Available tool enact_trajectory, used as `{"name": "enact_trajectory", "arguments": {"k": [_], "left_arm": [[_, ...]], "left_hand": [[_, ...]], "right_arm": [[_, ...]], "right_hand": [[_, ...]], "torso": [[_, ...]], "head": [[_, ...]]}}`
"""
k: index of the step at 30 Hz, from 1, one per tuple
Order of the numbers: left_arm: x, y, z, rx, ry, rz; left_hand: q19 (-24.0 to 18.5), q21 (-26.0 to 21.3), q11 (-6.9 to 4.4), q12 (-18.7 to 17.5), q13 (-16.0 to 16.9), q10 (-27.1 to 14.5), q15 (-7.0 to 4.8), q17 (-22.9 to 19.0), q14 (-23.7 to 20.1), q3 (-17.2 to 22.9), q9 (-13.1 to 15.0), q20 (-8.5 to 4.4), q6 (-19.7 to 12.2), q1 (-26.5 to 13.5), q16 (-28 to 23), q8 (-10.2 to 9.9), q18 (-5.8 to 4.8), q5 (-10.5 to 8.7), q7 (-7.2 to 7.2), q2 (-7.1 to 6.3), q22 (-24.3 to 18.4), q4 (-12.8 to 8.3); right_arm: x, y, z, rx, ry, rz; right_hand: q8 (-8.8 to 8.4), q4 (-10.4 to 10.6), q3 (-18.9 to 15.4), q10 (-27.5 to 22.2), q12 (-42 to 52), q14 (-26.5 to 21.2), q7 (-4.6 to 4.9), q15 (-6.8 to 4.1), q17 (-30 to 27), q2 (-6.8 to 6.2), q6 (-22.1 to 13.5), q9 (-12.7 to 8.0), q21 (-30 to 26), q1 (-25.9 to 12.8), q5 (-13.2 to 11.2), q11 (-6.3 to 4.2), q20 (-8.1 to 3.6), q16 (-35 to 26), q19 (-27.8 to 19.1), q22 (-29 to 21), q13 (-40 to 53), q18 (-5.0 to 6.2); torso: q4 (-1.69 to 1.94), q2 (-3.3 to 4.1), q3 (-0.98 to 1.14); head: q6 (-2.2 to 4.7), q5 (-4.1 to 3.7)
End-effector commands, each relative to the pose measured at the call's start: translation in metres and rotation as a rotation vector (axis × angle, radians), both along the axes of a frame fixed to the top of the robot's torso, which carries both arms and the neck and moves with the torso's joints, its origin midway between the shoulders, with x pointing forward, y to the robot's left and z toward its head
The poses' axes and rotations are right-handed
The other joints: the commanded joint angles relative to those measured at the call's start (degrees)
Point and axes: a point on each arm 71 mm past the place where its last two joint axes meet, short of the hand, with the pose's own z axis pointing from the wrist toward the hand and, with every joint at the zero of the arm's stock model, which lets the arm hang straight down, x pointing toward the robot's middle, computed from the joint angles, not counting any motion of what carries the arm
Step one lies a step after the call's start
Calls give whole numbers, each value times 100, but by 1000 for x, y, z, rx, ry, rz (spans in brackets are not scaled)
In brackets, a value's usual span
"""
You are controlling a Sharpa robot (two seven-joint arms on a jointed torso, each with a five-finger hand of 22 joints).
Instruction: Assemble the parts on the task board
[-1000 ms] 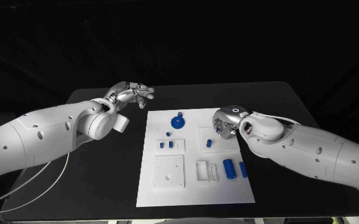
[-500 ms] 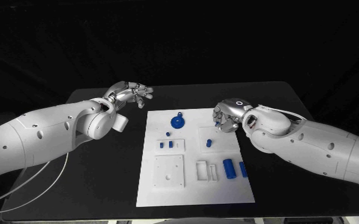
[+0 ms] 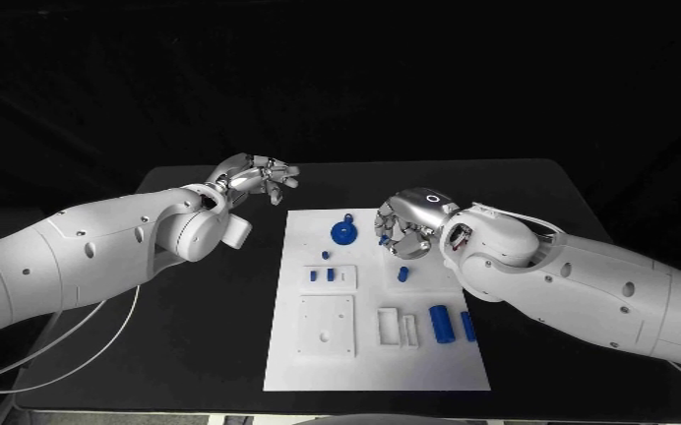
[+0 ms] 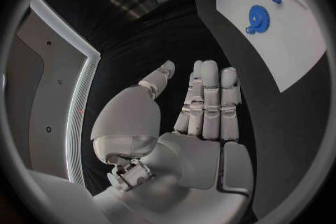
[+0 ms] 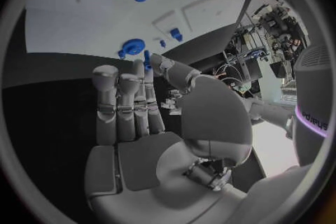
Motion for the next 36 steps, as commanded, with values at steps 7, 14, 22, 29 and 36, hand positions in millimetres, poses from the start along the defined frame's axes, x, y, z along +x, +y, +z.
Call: {"name": "enact_trajectory", "arguments": {"k": [7, 14, 22, 29, 36], "left_arm": [[0, -8, 0, -16, 2, -23], [0, -11, 0, -17, 12, -33], [0, -14, 0, -20, 6, -34], [0, -13, 0, -18, 6, -32], [0, -12, 0, -18, 9, -33]], "left_hand": [[34, -34, -16, 35, 9, -3, -29, 10, 23, -9, -9, -66, -16, 10, -14, 19, 309, 17, -11, 28, 7, -41], [34, -36, -16, 37, 10, -5, -29, 10, 22, -9, -10, -66, -15, 11, -16, 20, 308, 17, -11, 27, 7, -45], [34, -41, -15, 40, 12, -10, -28, 12, 18, -9, -12, -66, -19, 13, -21, 22, 307, 17, -10, 24, 8, -51], [35, -42, -16, 44, 14, -9, -29, 13, 19, -6, -13, -66, -19, 17, -21, 24, 306, 18, -11, 27, 9, -55], [36, -44, -16, 47, 16, -9, -29, 15, 20, -7, -14, -66, -20, 17, -22, 25, 305, 18, -10, 25, 10, -56]], "right_arm": [[-27, 51, -13, -27, 34, 145], [-44, 68, -34, -71, 80, 200], [-52, 70, -51, -112, 110, 212], [-61, 73, -63, -114, 137, 226], [-65, 74, -70, -112, 150, 228]], "right_hand": [[19, -20, 7, 21, -20, 23, 18, -38, 9, 68, 27, 14, 33, -10, 69, 6, -79, -2, 13, 41, 19, 705], [15, -43, -16, 22, -31, 26, 19, -38, 14, 88, 24, 23, 43, -24, 105, 7, -87, -8, 15, 53, 31, 705], [12, -66, -40, 22, -40, 27, 19, -37, 17, 107, 22, 30, 53, -37, 113, 7, -92, -14, 16, 65, 40, 705], [10, -83, -55, 24, -46, 29, 19, -38, 20, 123, 22, 36, 63, -45, 125, 7, -96, -18, 18, 74, 47, 705], [8, -98, -64, 27, -51, 32, 19, -38, 23, 132, 22, 41, 69, -52, 142, 6, -98, -21, 17, 80, 53, 705]], "torso": [[12, 0, -7], [9, 1, -16], [2, 0, -6], [-3, 1, 3], [-1, 1, 2]], "head": [[-69, 243], [-95, 290], [-183, 415], [-250, 496], [-285, 538]]}}
